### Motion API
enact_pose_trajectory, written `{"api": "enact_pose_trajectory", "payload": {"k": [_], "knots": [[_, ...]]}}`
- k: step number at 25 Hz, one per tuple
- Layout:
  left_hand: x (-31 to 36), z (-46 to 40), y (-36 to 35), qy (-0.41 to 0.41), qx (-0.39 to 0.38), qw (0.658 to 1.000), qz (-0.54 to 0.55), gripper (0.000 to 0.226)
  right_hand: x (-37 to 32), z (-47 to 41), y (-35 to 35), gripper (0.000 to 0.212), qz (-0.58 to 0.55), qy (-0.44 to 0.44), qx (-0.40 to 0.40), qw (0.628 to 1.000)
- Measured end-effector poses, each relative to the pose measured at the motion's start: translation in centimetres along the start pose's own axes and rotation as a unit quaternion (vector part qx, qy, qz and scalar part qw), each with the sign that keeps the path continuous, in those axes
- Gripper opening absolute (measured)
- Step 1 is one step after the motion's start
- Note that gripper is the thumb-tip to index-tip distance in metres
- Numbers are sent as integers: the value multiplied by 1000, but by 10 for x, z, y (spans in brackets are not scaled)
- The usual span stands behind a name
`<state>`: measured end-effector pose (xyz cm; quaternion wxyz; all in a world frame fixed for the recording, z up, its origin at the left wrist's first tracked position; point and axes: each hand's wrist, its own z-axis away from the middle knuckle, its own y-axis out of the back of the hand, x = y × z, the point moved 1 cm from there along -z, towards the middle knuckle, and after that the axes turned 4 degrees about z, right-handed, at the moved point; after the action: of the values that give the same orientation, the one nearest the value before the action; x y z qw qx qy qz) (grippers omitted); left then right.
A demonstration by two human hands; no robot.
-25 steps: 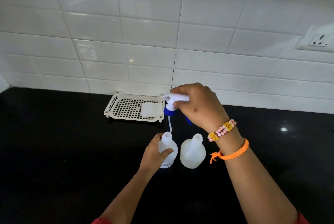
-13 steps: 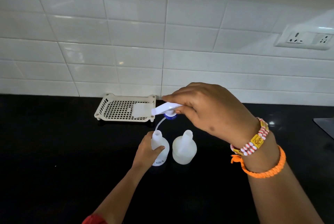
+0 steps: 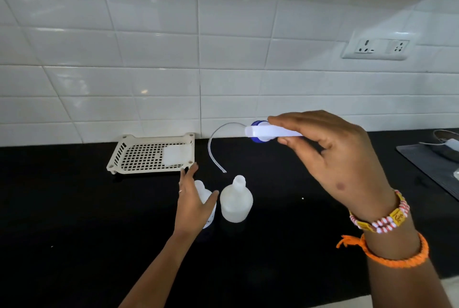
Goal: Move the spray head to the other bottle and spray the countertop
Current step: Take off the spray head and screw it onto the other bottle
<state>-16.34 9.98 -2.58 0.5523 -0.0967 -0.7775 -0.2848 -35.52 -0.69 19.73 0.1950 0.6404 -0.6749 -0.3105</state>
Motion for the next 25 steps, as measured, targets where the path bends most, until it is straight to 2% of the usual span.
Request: {"api": "enact_pose_trajectory", "payload": {"k": [3,6,10,14,18,21,25], "knots": [[26,9,-20,-52,-11,996,70,70,9,25,-5,28,2,-21,54,998],[33,11,-44,-3,-18,990,137,76,19,43,-14,25,23,-37,80,996],[26,6,-64,78,-12,976,203,75,29,59,-25,25,31,-53,75,995],[19,-3,-73,123,-24,968,217,77,34,66,-26,27,24,-62,66,996],[20,-13,-78,127,-42,969,209,77,36,69,-23,31,11,-65,64,996],[20,-18,-80,118,-65,971,199,76,38,69,-23,31,10,-70,35,997],[12,-23,-81,118,-86,972,183,85,44,66,-9,31,25,-77,-78,994]]}}
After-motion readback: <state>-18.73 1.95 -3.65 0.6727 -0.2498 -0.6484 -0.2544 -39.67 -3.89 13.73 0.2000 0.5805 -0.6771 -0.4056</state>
